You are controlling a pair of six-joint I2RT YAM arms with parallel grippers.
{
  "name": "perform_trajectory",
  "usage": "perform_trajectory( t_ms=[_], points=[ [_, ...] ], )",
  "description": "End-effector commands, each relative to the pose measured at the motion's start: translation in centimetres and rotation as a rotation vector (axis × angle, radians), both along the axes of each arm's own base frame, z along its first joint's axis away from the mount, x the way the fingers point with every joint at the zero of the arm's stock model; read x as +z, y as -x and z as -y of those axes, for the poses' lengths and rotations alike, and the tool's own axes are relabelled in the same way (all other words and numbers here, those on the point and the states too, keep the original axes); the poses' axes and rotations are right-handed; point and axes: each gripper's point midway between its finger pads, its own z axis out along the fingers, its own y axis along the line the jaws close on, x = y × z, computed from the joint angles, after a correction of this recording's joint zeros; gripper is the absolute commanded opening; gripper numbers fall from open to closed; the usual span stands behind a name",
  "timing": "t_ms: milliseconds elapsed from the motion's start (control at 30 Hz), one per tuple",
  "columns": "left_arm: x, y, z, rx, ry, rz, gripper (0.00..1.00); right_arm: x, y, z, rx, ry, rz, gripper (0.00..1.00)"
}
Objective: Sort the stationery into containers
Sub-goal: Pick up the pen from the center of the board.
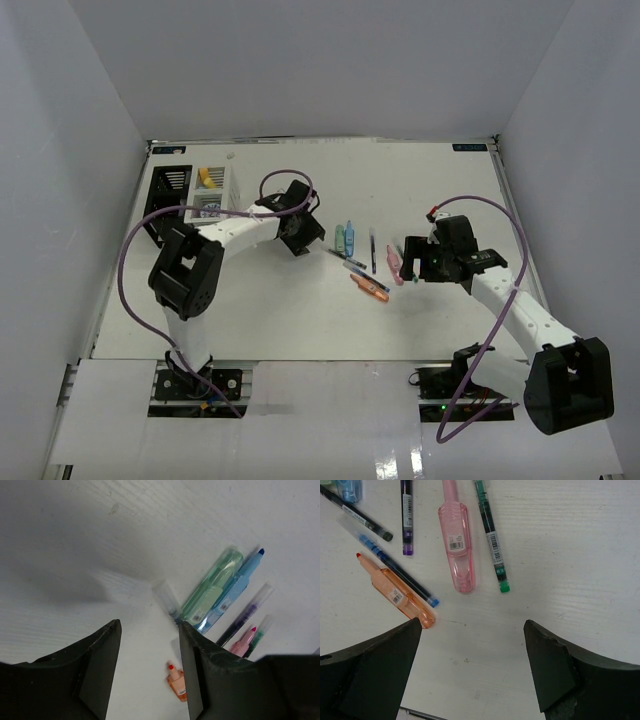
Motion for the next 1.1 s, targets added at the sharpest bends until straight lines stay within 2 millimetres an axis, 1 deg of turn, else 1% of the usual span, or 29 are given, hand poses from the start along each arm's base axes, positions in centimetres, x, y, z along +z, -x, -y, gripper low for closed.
perform_trajectory(
  t_ms=[0, 33, 67, 100, 133, 167, 200, 233, 300, 400, 433, 533, 600, 767, 800, 867, 967, 1067],
  points=[
    [0.3, -0.6, 0.3, 0.161, -0.008, -0.071, 0.60, 1.2, -0.8, -0.1, 0.016, -0.001, 0.039, 0.89],
    [0.1, -0.6, 0.5, 0.192, -0.004, -0.097, 0.58, 1.3, -0.9, -0.1, 0.019, -0.002, 0.043, 0.89],
    [0.6, -0.9, 0.8, 0.201, -0.008, -0.114, 0.58, 1.4, -0.9, -0.2, 0.019, -0.007, 0.047, 0.89],
    [-0.5, -0.8, 1.0, 0.213, -0.029, -0.152, 0.57, 1.6, -0.9, -0.2, 0.020, -0.007, 0.053, 0.89],
    [-0.8, -1.0, 1.2, 0.233, -0.047, -0.181, 0.57, 1.9, -1.0, -0.2, 0.021, -0.008, 0.064, 0.90],
    [0.0, -1.2, 1.6, 0.234, -0.040, -0.176, 0.57, 1.9, -1.0, -0.2, 0.021, -0.009, 0.067, 0.90],
    [-0.2, -1.3, 1.6, 0.241, -0.050, -0.189, 0.57, 2.0, -1.0, -0.2, 0.021, -0.008, 0.072, 0.90],
    [-1.2, -0.7, 1.6, 0.253, -0.080, -0.228, 0.57, 2.1, -1.0, -0.1, 0.022, -0.007, 0.079, 0.90],
    [-1.7, -0.7, 2.0, 0.269, -0.091, -0.258, 0.57, 2.1, -1.0, -0.1, 0.025, -0.008, 0.084, 0.90],
    [-1.9, -0.4, 2.3, 0.280, -0.098, -0.285, 0.56, 2.1, -0.8, -0.2, 0.029, -0.015, 0.092, 0.90],
    [-2.3, -0.2, 2.3, 0.281, -0.109, -0.295, 0.56, 2.1, -0.8, -0.2, 0.031, -0.018, 0.093, 0.90],
    [-2.5, 0.0, 2.8, 0.281, -0.123, -0.300, 0.54, 2.1, -0.6, -0.3, 0.035, -0.024, 0.097, 0.90],
    [-3.0, 0.2, 2.9, 0.286, -0.134, -0.312, 0.52, 2.1, -0.7, -0.3, 0.036, -0.022, 0.101, 0.90],
    [-3.8, 0.7, 2.6, 0.290, -0.169, -0.321, 0.44, 2.2, -0.6, -0.3, 0.041, -0.024, 0.106, 0.90],
    [-3.9, 0.8, 2.4, 0.299, -0.176, -0.324, 0.39, 2.2, -0.6, -0.3, 0.042, -0.024, 0.107, 0.91],
    [-4.2, 1.1, 1.9, 0.311, -0.194, -0.332, 0.34, 2.2, -0.6, -0.3, 0.040, -0.025, 0.104, 0.90],
    [-3.9, 1.0, 1.3, 0.329, -0.209, -0.307, 0.29, 2.2, -0.4, -0.4, 0.045, -0.034, 0.103, 0.90],
    [-3.0, 0.4, 0.6, 0.344, -0.224, -0.264, 0.26, 2.1, -0.3, -0.5, 0.045, -0.038, 0.101, 0.90]
  ],
)
